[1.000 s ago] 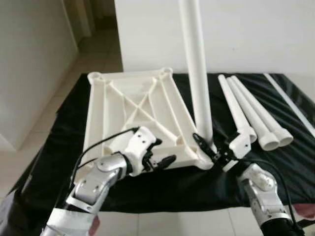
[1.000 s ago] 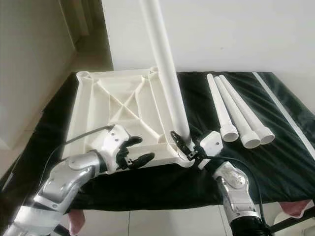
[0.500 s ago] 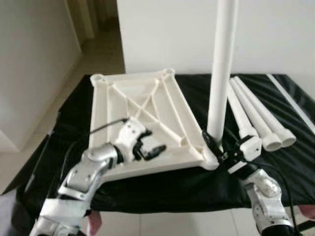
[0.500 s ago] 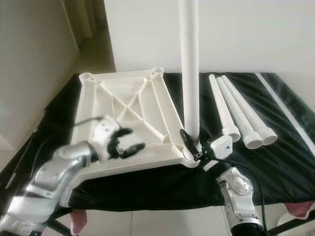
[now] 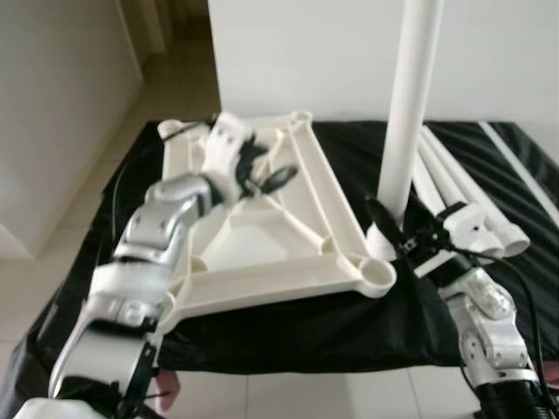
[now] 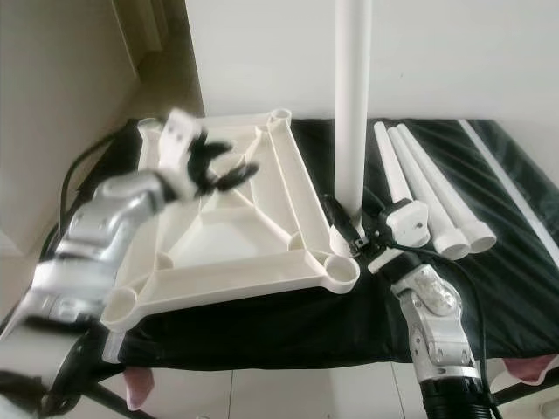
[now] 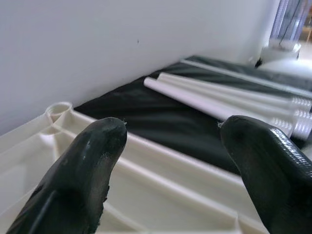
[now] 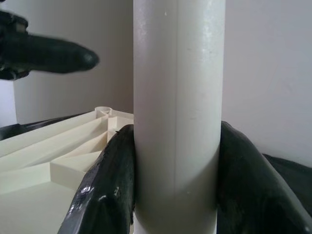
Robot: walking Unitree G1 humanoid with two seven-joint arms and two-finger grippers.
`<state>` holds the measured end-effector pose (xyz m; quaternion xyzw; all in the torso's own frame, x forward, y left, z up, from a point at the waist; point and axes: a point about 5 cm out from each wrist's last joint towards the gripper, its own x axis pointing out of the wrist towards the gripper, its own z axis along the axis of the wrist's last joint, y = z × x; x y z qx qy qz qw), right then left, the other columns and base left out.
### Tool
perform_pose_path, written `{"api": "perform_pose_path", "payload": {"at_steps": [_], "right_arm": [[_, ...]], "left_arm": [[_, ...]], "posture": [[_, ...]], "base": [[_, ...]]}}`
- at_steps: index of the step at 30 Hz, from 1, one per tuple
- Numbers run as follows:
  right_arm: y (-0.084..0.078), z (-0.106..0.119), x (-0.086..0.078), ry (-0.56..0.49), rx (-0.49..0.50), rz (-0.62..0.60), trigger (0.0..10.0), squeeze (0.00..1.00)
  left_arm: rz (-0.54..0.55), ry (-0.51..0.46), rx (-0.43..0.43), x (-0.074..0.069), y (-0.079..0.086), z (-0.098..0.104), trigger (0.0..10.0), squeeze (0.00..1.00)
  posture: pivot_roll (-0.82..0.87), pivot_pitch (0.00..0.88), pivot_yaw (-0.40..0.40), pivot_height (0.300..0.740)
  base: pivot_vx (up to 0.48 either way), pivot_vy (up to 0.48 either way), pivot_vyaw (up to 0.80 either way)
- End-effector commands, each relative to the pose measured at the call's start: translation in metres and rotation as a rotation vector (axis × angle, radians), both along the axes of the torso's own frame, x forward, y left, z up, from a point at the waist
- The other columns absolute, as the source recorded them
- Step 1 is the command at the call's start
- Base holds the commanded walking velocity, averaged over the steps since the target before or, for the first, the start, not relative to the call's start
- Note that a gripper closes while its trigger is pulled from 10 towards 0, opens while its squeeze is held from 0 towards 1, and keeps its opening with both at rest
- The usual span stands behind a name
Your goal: Building children table
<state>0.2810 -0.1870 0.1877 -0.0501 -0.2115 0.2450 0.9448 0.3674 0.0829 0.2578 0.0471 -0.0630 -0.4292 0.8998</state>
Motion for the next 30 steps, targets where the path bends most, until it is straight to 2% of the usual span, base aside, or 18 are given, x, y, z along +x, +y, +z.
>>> {"api": "perform_pose_path", "payload": {"at_steps": [1,5,9,11,12,15,20,24,26,30], "right_arm": [[0.003,0.003,0.001,0.023,-0.005,0.009,10.0,0.00],[0.006,0.002,0.002,0.062,-0.024,0.017,10.0,0.00],[0.013,-0.001,0.010,0.105,-0.140,0.014,10.0,0.00],[0.013,-0.001,0.010,0.105,-0.140,0.014,10.0,0.00],[0.014,-0.002,0.012,0.119,-0.150,0.017,10.0,0.00],[0.017,0.000,0.015,0.121,-0.172,0.043,10.0,0.00],[0.017,0.002,0.018,0.130,-0.174,0.046,10.0,0.00],[0.017,0.001,0.022,0.146,-0.189,0.023,10.0,0.00],[0.019,-0.002,0.023,0.159,-0.214,0.023,10.0,0.00],[0.018,-0.003,0.025,0.170,-0.219,0.009,10.0,0.00]], "left_arm": [[0.056,0.044,-0.038,0.007,-0.002,0.002,10.0,0.00],[0.051,0.045,-0.081,0.009,-0.008,0.012,10.0,0.00],[0.016,0.057,-0.150,0.010,-0.029,0.030,10.0,0.00],[0.016,0.057,-0.150,0.010,-0.029,0.030,10.0,0.00],[0.007,0.057,-0.161,0.009,-0.034,0.032,10.0,0.00],[-0.017,0.048,-0.200,0.005,-0.046,0.041,10.0,0.00],[-0.022,0.039,-0.247,0.002,-0.052,0.052,10.0,0.00],[-0.058,0.013,-0.300,-0.006,-0.060,0.066,10.0,0.00],[-0.077,-0.019,-0.286,-0.012,-0.064,0.071,10.0,0.00],[-0.091,-0.024,-0.288,-0.017,-0.069,0.073,10.0,0.00]], "posture": [[0.08,0.000,-0.007,0.740],[0.08,0.000,-0.007,0.740],[0.08,0.000,-0.011,0.740],[0.08,0.000,-0.011,0.740],[0.08,0.000,-0.011,0.740],[0.08,0.000,-0.016,0.740],[0.08,0.000,-0.017,0.740],[0.08,0.000,-0.019,0.740],[0.08,0.000,-0.018,0.740],[0.08,0.000,-0.019,0.740]], "base": [[0.000,0.000,0.00],[0.000,0.000,0.00],[0.000,0.000,0.00],[0.000,0.000,0.00],[0.000,0.000,0.00],[0.000,0.000,0.00],[0.000,0.000,0.00],[0.000,0.000,0.00],[0.000,0.000,0.00],[0.000,0.000,0.00]]}}
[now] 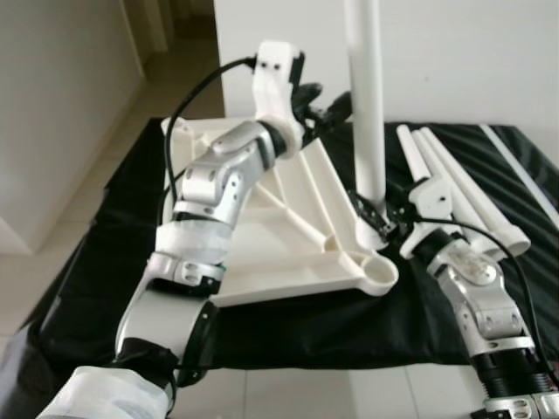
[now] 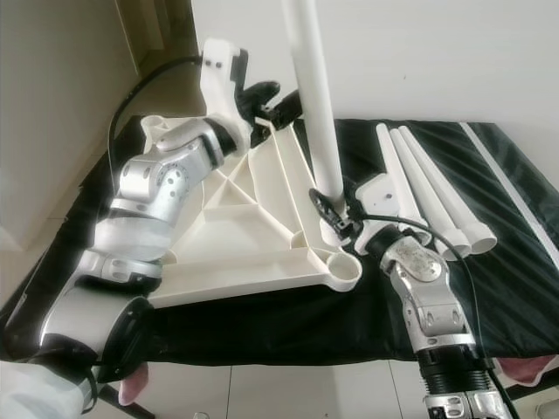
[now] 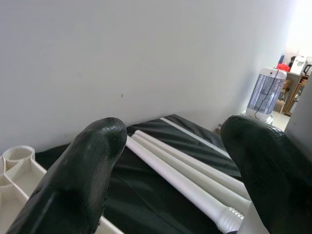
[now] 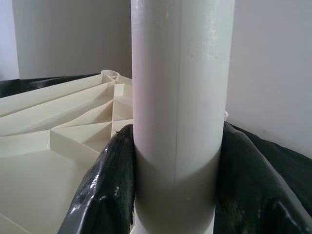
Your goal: Building children table
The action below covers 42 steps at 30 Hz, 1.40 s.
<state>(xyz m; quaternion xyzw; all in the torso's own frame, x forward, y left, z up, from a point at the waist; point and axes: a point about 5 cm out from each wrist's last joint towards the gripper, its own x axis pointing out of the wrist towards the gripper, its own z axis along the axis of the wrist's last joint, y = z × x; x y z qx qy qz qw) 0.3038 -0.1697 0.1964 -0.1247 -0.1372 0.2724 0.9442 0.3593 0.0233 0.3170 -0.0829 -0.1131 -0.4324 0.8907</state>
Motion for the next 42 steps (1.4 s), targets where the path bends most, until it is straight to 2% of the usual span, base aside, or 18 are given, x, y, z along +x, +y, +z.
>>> {"api": "perform_pose_path", "payload": {"at_steps": [1,17,31,35,39,42], "right_arm": [[0.000,-0.012,0.003,0.068,-0.029,-0.013,10.0,0.00],[-0.002,-0.011,0.015,0.068,-0.052,-0.077,10.0,0.00],[-0.002,-0.008,0.018,0.055,-0.035,-0.097,10.0,0.00],[-0.004,-0.009,0.017,0.056,-0.032,-0.105,10.0,0.00],[-0.004,-0.008,0.017,0.051,-0.031,-0.113,10.0,0.00],[-0.005,-0.005,0.016,0.009,-0.047,-0.121,10.0,0.00]], "left_arm": [[-0.052,-0.054,-0.012,-0.011,-0.010,0.014,10.0,0.00],[-0.114,-0.066,-0.042,-0.030,-0.022,0.025,10.0,0.00],[-0.104,-0.053,-0.045,-0.031,-0.021,0.024,10.0,0.00],[-0.133,-0.060,-0.039,-0.037,-0.025,0.024,10.0,0.00],[-0.117,-0.047,-0.043,-0.035,-0.024,0.022,10.0,0.00],[-0.036,-0.016,-0.046,-0.022,-0.015,0.014,10.0,0.00]], "posture": [[0.08,0.000,-0.019,0.740],[0.08,0.000,-0.017,0.740],[0.08,0.000,-0.015,0.740],[0.08,0.000,-0.015,0.740],[0.08,0.000,-0.018,0.740],[0.08,0.000,-0.019,0.740]], "base": [[0.000,0.000,0.00],[0.000,0.000,0.00],[0.000,0.000,0.00],[0.000,0.000,0.00],[0.000,0.000,0.00],[0.000,0.000,0.00]]}}
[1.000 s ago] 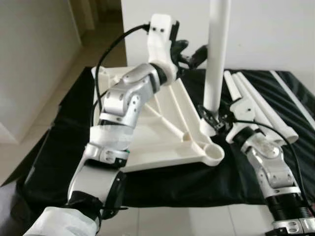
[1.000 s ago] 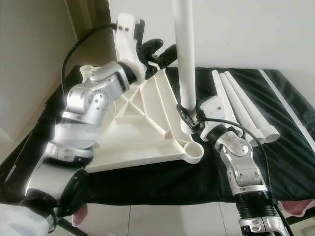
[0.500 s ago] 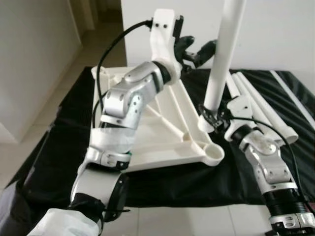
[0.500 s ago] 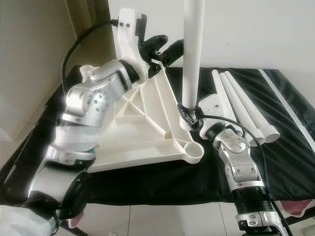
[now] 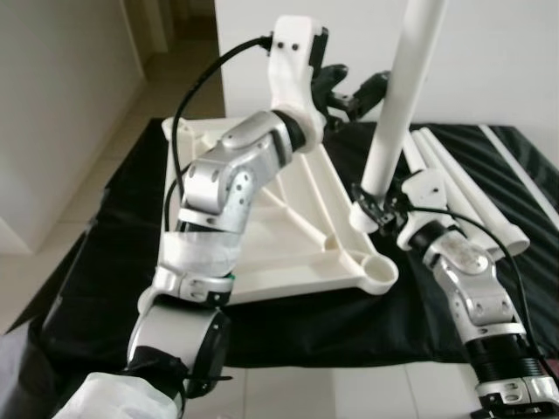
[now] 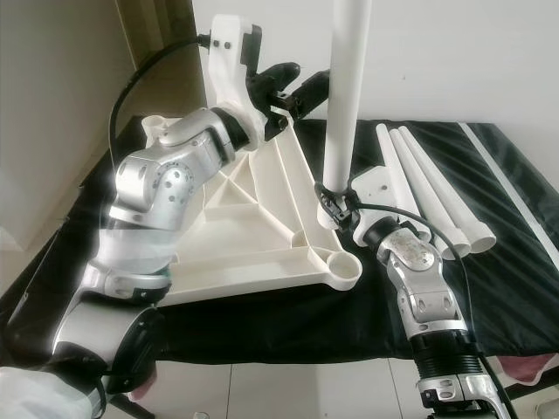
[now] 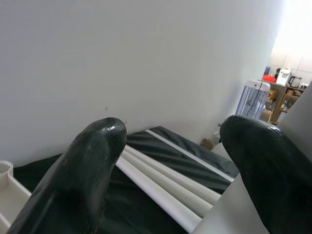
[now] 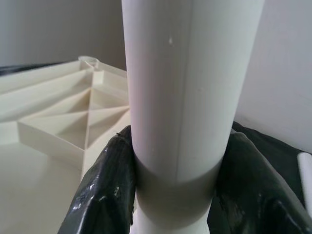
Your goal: Building children table
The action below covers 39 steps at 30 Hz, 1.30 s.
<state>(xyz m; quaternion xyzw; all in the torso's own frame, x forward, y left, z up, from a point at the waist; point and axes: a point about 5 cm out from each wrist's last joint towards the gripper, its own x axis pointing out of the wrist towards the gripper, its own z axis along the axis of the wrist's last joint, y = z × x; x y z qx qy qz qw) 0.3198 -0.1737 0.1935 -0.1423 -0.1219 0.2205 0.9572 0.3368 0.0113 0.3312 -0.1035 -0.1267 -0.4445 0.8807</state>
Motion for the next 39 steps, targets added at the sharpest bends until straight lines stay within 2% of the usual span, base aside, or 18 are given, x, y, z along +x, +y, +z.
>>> {"api": "perform_pose_path", "payload": {"at_steps": [1,4,7,8,12,16,21,22,24,26,27,30,33,39], "right_arm": [[-0.002,-0.001,-0.001,-0.004,-0.011,-0.008,10.0,0.00],[-0.003,0.000,-0.002,-0.006,0.000,-0.009,10.0,0.00],[-0.006,0.002,-0.008,-0.015,0.018,-0.019,10.0,0.00],[-0.006,0.002,-0.008,-0.015,0.018,-0.019,10.0,0.00],[-0.007,0.002,-0.018,-0.034,0.095,-0.030,10.0,0.00],[-0.007,0.001,-0.022,-0.033,0.125,-0.037,10.0,0.00],[-0.008,0.000,-0.034,-0.034,0.188,-0.015,10.0,0.00],[-0.009,-0.001,-0.038,-0.032,0.190,-0.007,10.0,0.00],[-0.010,-0.002,-0.040,-0.031,0.190,-0.002,10.0,0.00],[-0.012,-0.006,-0.046,-0.024,0.196,0.003,10.0,0.00],[-0.012,-0.006,-0.046,-0.024,0.196,0.003,10.0,0.00],[-0.015,-0.012,-0.055,-0.008,0.220,0.024,10.0,0.00],[-0.015,-0.017,-0.059,0.008,0.219,0.029,10.0,0.00],[-0.020,-0.024,-0.064,0.038,0.214,0.018,10.0,0.00]], "left_arm": [[0.025,0.004,0.009,0.005,0.002,-0.004,10.0,0.00],[0.040,0.009,0.015,0.008,0.004,-0.007,10.0,0.00],[0.113,0.051,0.081,0.017,0.018,-0.026,10.0,0.00],[0.113,0.051,0.081,0.017,0.018,-0.026,10.0,0.00],[0.153,0.080,0.159,0.016,0.026,-0.056,10.0,0.00],[0.165,0.095,0.170,0.016,0.030,-0.064,10.0,0.00],[0.150,0.147,0.234,0.013,0.039,-0.089,10.0,0.00],[0.139,0.156,0.268,0.010,0.042,-0.098,10.0,0.00],[0.130,0.161,0.290,0.008,0.044,-0.104,10.0,0.00],[0.052,0.169,0.372,-0.003,0.050,-0.121,10.0,0.00],[0.052,0.169,0.372,-0.003,0.050,-0.121,10.0,0.00],[-0.022,0.187,0.489,-0.018,0.060,-0.143,10.0,0.00],[-0.036,0.188,0.523,-0.024,0.063,-0.151,10.0,0.00],[-0.057,0.194,0.537,-0.034,0.066,-0.158,10.0,0.00]], "posture": [[0.08,0.000,-0.018,0.740],[0.07,0.000,-0.017,0.740],[0.07,0.000,-0.014,0.740],[0.07,0.000,-0.014,0.740],[0.06,0.000,-0.005,0.740],[0.06,0.000,-0.002,0.740],[0.06,0.000,0.001,0.740],[0.05,0.000,0.002,0.740],[0.05,0.000,0.005,0.740],[0.05,0.000,0.002,0.740],[0.05,0.000,0.002,0.740],[0.06,0.000,0.003,0.740],[0.05,0.000,0.005,0.740],[0.06,0.000,0.005,0.740]], "base": [[0.000,0.000,0.00],[0.000,0.000,0.00],[0.000,0.000,0.00],[0.000,0.000,0.00],[0.000,0.000,0.00],[0.000,0.000,0.00],[0.000,0.000,0.00],[0.000,0.000,0.00],[0.000,0.000,0.00],[0.000,0.000,0.00],[0.000,0.000,0.00],[0.000,0.000,0.00],[0.000,0.000,0.00],[0.000,0.000,0.00]]}}
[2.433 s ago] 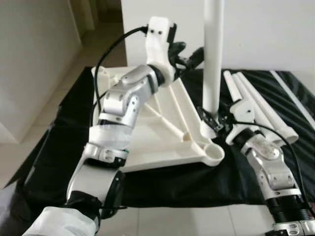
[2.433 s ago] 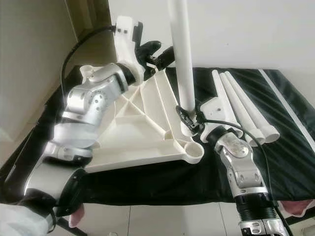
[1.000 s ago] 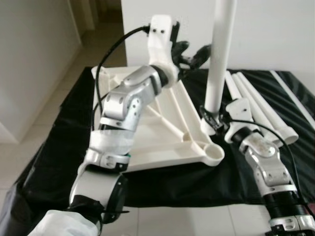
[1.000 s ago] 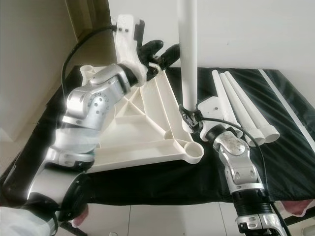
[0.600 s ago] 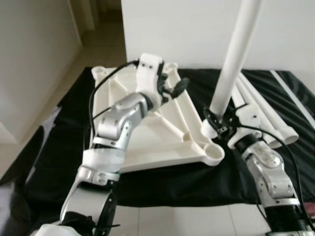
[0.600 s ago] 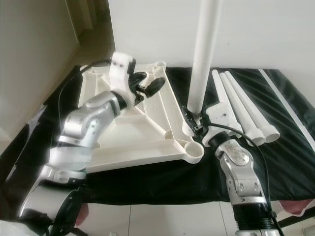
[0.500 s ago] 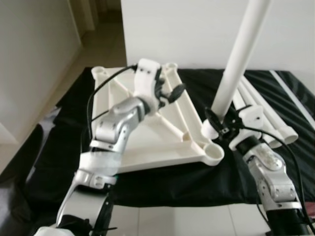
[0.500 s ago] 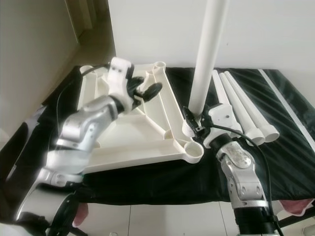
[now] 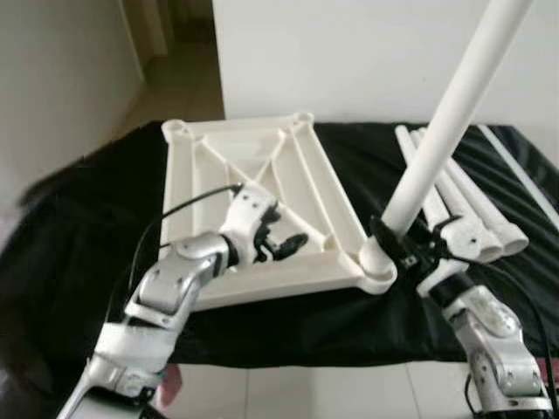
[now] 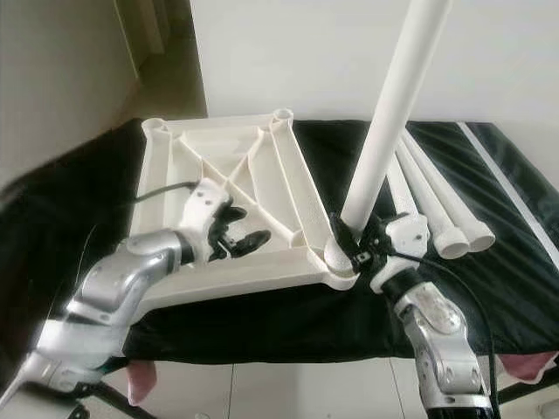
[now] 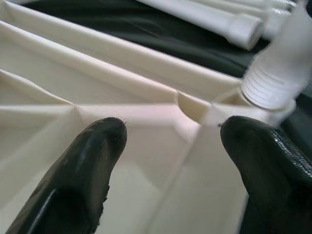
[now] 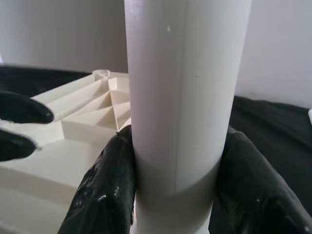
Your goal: Building children table
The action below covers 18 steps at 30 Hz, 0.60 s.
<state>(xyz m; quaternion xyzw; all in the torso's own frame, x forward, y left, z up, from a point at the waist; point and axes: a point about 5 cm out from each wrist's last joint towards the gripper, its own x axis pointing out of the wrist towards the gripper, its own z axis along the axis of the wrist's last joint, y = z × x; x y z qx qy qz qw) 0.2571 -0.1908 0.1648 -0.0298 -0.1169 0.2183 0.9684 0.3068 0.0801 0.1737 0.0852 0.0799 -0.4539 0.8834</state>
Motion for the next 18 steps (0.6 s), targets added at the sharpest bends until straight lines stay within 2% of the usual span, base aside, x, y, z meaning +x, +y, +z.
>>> {"api": "perform_pose_path", "payload": {"at_steps": [1,8,14,15,18], "right_arm": [[-0.003,0.005,-0.001,-0.023,-0.003,-0.001,10.0,0.00],[-0.005,-0.011,-0.002,0.027,-0.009,-0.014,10.0,0.00],[-0.005,-0.016,-0.002,0.041,-0.003,-0.029,10.0,0.00],[-0.010,-0.020,0.000,0.054,0.016,-0.069,10.0,0.00],[-0.012,-0.021,0.001,0.060,0.017,-0.083,10.0,0.00]], "left_arm": [[-0.047,0.009,0.006,-0.004,-0.003,-0.001,10.0,0.00],[-0.058,0.009,0.009,-0.007,-0.002,0.000,10.0,0.00],[-0.056,0.008,0.009,-0.009,-0.001,0.000,10.0,0.00],[-0.051,0.008,0.007,-0.009,-0.001,0.001,10.0,0.00],[-0.050,0.008,0.007,-0.009,-0.001,0.001,10.0,0.00]], "posture": [[0.06,0.000,0.005,0.740],[0.06,0.000,0.006,0.740],[0.06,0.000,0.008,0.740],[0.06,0.000,0.009,0.740],[0.06,0.000,0.009,0.740]], "base": [[0.000,0.000,0.00],[0.000,0.000,0.00],[0.000,0.000,0.00],[0.000,0.000,0.00],[0.000,0.000,0.00]]}}
